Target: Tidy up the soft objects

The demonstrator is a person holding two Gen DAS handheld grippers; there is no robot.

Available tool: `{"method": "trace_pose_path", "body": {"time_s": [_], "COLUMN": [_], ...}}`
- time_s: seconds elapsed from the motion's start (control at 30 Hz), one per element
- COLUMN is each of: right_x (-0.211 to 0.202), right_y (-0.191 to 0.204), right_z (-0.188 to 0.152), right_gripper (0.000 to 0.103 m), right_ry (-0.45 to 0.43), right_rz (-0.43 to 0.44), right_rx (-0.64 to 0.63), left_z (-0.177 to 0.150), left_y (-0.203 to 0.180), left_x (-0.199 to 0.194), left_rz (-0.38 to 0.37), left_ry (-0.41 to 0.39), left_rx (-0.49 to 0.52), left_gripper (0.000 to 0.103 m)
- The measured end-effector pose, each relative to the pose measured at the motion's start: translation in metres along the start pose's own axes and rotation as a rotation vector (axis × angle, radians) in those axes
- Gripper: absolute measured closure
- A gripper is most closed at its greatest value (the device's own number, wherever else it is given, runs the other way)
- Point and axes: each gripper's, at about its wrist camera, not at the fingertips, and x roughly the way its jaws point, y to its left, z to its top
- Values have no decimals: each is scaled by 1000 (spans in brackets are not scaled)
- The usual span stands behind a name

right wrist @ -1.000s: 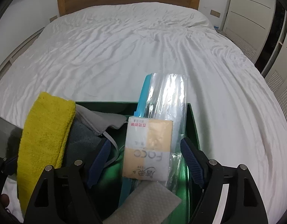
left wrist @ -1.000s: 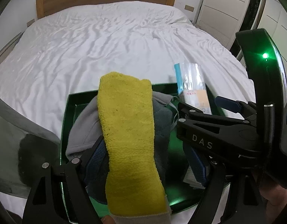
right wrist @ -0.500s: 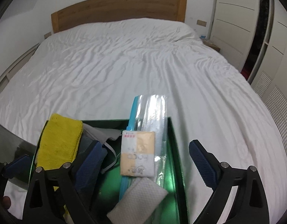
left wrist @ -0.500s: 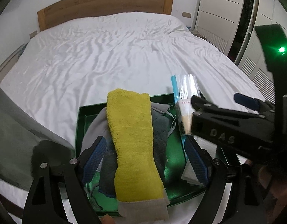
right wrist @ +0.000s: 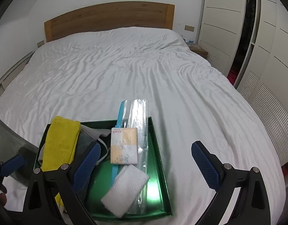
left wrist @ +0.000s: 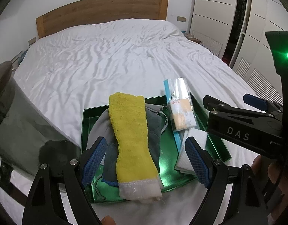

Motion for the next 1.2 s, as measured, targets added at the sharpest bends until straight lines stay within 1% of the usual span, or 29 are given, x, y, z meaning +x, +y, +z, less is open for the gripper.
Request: {"method": "trace_pose_path", "body": {"time_s": [0.5, 0.7, 0.9, 1.2], "right_x": [-57, -80, -105, -144], "right_y": [-4, -1, 8, 25], "right_z": [-14, -23, -34, -54], "right_gripper": [3, 3, 3, 3], "right_ry": [-36, -53, -65, -77], "right_rz": [-41, -40, -36, -19], "right_rx": [-13, -18, -34, -47], "left_z": [-12, -19, -27, -44], "left_y": [-4, -1, 5, 28], "left_x": [-37, -57, -77, -111], "left_rz": [-25, -33, -28, -15], "left_ry": [-17, -27, -43, -57], "left_rx": [17, 19, 32, 15], "left_gripper": [22, 22, 22, 22]}}
